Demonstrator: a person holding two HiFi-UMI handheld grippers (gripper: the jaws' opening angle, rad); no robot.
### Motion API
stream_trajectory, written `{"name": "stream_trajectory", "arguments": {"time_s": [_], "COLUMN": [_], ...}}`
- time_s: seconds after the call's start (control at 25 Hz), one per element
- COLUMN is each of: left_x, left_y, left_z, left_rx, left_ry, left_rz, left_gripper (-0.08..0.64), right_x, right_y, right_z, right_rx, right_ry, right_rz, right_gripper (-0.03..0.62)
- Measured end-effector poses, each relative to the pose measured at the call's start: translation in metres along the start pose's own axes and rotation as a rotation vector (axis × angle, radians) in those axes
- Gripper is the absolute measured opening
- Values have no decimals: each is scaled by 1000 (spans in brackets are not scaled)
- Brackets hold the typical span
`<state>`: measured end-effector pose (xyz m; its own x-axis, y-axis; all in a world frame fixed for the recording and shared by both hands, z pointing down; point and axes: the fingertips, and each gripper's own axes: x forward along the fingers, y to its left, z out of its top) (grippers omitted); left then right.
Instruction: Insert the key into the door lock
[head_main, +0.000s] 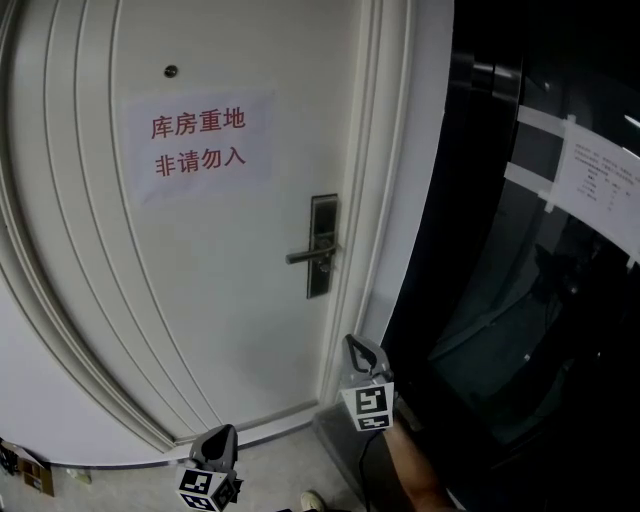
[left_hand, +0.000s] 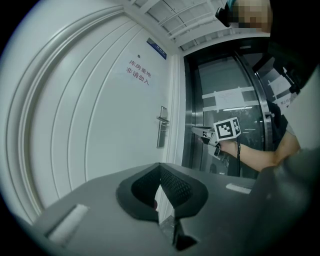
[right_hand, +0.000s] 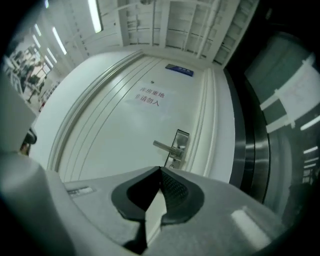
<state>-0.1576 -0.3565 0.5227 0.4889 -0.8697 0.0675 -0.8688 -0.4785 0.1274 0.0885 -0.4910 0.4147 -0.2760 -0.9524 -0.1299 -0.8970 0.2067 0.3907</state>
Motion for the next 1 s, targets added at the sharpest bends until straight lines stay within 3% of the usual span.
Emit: {"name": "stream_trajectory", "arguments": {"time_s": [0.16,0.36,1.0], "left_x": [-8,-18,-53], "left_y": [-8,-15,-33], "left_z": [-3,-16,-25], "left_rx": [5,11,32], "left_ry": [7,9,22], "left_rz": [-21,-32,-61], "left_gripper": [2,2,2], "right_x": [-37,-83,-186], "right_y": [16,34,102], "right_z": [4,-3,-52], "right_rx": [155,272,350], "right_ry": [-18,-13,109], "right_rz": [27,37,64], "right_gripper": [2,2,2]}}
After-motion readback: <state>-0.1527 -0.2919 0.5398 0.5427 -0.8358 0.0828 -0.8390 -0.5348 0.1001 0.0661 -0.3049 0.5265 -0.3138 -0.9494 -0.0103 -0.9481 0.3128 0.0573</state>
